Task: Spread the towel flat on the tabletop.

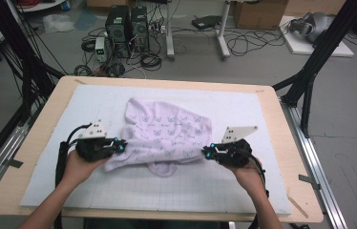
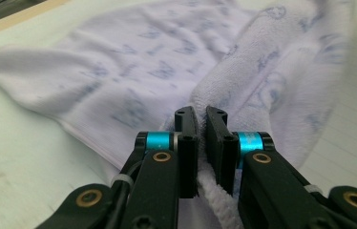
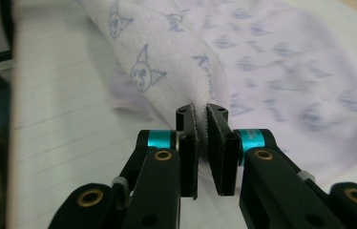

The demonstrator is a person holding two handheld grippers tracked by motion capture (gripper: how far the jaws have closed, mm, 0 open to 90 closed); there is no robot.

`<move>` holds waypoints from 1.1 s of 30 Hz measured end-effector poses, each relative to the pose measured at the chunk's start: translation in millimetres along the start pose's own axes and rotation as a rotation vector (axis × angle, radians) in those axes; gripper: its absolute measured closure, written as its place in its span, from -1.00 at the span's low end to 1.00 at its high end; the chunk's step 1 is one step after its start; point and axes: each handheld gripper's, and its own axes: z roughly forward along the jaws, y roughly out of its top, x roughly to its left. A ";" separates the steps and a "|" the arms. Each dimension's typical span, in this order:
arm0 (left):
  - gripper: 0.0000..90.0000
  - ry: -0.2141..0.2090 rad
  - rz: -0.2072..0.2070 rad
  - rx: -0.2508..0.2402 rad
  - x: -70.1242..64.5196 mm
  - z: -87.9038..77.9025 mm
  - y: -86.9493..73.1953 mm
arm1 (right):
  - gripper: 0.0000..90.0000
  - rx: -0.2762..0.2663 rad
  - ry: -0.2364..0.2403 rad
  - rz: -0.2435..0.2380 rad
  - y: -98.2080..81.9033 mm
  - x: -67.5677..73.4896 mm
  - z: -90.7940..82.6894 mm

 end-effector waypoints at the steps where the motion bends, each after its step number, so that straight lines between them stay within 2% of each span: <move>1: 0.85 0.019 -0.014 0.016 7.0 10.8 4.0 | 0.86 0.004 -0.005 0.007 2.1 -5.4 2.1; 2: 0.85 0.028 -0.029 0.030 11.7 17.8 5.7 | 0.86 0.028 -0.024 0.013 5.4 -12.9 7.3; 4: 0.85 0.071 -0.049 0.058 24.3 35.4 7.8 | 0.86 0.039 -0.030 0.039 7.4 -24.0 16.8; 5: 0.85 0.082 -0.073 0.065 30.6 43.6 7.5 | 0.86 0.050 -0.034 0.052 7.4 -30.6 23.1; 6: 0.85 0.084 -0.096 0.077 36.7 51.4 6.9 | 0.86 0.061 -0.043 0.066 6.3 -37.4 29.9; 8: 0.84 0.087 -0.104 0.103 43.2 63.1 6.5 | 0.86 0.095 -0.052 0.104 0.2 -51.1 43.3; 11: 0.77 0.088 -0.112 0.100 46.0 66.6 8.2 | 0.84 0.127 -0.052 0.165 -11.3 -64.9 57.3; 14: 0.54 0.084 -0.121 0.084 47.9 56.2 9.3 | 0.74 0.114 -0.061 0.178 -14.7 -66.6 57.7; 16: 0.37 0.078 -0.136 0.058 49.2 44.1 10.3 | 0.64 0.105 -0.079 0.161 -12.8 -62.7 52.5; 19: 0.26 0.078 -0.108 0.011 46.7 20.6 12.0 | 0.52 0.065 -0.103 0.131 -8.0 -50.9 39.2; 21: 0.17 0.087 -0.082 -0.006 43.1 5.6 11.3 | 0.43 0.043 -0.107 0.113 -3.6 -40.2 29.7; 25: 0.14 0.054 -0.043 -0.017 31.9 -14.0 0.7 | 0.33 0.033 -0.081 0.042 6.6 -17.1 24.5; 28: 0.11 0.021 -0.018 0.009 20.3 -14.7 -13.9 | 0.27 0.009 -0.034 -0.014 11.9 4.8 34.5; 30: 0.08 0.009 -0.007 0.027 15.5 -9.1 -21.0 | 0.23 0.016 0.006 -0.033 11.6 15.3 47.3; 33: 0.03 0.000 -0.001 0.078 11.8 5.9 -27.6 | 0.16 0.037 0.060 -0.038 9.4 27.2 69.2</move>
